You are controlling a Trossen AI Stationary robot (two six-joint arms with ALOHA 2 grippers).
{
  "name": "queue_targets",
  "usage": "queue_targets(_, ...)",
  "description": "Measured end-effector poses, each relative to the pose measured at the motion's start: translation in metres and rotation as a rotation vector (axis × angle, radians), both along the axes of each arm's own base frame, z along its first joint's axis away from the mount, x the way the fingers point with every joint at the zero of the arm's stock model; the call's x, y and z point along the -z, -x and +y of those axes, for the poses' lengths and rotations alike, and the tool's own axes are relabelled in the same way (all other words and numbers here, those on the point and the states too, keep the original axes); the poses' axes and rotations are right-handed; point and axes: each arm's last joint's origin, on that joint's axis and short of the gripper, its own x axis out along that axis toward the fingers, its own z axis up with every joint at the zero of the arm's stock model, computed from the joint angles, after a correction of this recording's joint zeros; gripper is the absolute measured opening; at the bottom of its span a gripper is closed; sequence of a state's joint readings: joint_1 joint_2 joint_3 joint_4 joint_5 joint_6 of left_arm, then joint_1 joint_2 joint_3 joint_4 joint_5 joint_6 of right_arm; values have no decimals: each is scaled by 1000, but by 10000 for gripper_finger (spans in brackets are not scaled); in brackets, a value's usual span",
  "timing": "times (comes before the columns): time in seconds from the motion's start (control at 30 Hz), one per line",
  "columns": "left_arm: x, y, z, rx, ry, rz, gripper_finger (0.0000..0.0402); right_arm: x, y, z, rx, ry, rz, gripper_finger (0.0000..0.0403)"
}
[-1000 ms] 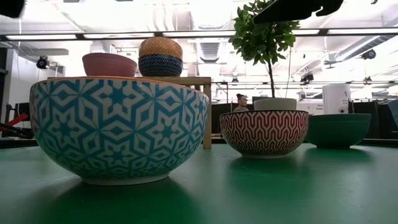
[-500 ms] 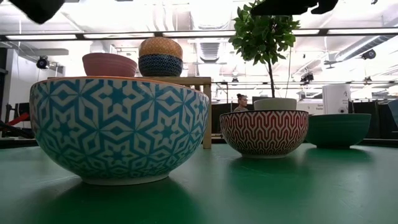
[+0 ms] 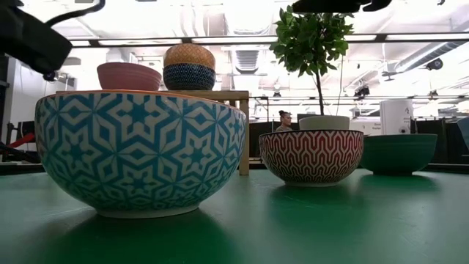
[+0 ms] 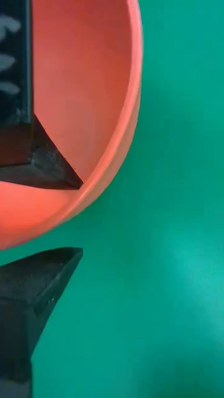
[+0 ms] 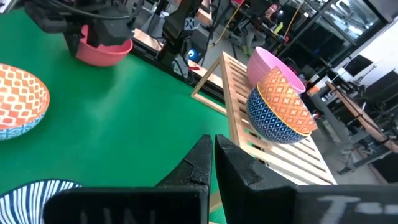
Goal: Place and stack bowls onto a shelf
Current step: Stack the orange bowl on top of the pink bowl on the shelf
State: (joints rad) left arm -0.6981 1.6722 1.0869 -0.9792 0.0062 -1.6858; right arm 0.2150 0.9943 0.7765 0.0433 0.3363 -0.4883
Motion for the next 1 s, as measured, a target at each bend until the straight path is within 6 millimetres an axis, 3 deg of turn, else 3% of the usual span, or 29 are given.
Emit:
queue_targets(0.23,-2,3,-4,56,2,5,21,0,0,0,10,-41,-5,9)
queue_targets(0.33,-15,-1,-10,147,16,-11,12,0,0,0,10,-41,-5,9)
queue_targets(0.53,-70,-11,-20,492,16,-73,2,0,0,0,11,-43,-6,9)
queue_targets(0.67,-112,-15,-17,719,-140,-135,1,0,0,0,16,-64,-8,9)
queue_targets(0.93,-185,-9,16,987,-541,-257,0,0,0,0,23,-92,-12,9)
queue_targets(1.0,-199,-7,31,985,-633,-279,0,0,0,0,24,-94,-12,9)
